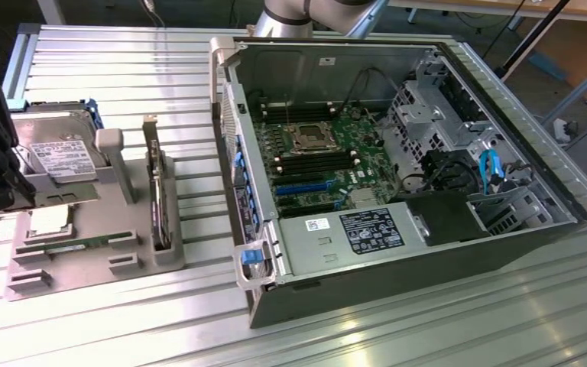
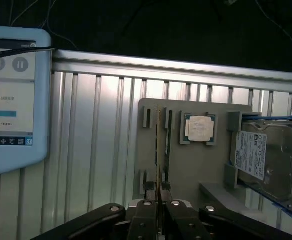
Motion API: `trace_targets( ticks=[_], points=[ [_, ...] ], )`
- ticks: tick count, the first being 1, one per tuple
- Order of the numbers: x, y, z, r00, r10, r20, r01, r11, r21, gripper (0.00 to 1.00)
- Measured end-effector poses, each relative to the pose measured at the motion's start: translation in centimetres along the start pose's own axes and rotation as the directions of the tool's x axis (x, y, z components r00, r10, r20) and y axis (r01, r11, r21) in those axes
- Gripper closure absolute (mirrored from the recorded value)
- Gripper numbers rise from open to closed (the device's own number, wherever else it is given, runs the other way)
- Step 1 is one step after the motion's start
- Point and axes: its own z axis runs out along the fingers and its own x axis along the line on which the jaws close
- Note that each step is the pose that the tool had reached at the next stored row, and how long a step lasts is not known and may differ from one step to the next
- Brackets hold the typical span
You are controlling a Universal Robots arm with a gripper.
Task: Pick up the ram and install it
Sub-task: 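Pick up the ram and move it above insertion slot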
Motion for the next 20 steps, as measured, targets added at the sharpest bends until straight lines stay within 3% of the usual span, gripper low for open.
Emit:
trace_targets(
  ticks=[3,7,15,20],
  points=[
    [-0.1,0.02,-1.52,1.0000,0.000,0.0000,0.000,1.0000,0.0000,0.87],
    [-0.2,0.04,-2.77,1.0000,0.000,0.0000,0.000,1.0000,0.0000,0.87],
    [-0.3,0.06,-5.12,1.0000,0.000,0.0000,0.000,1.0000,0.0000,0.87],
    [-0.4,0.07,-5.97,1.0000,0.000,0.0001,0.000,1.0000,0.0000,0.87]
  ],
)
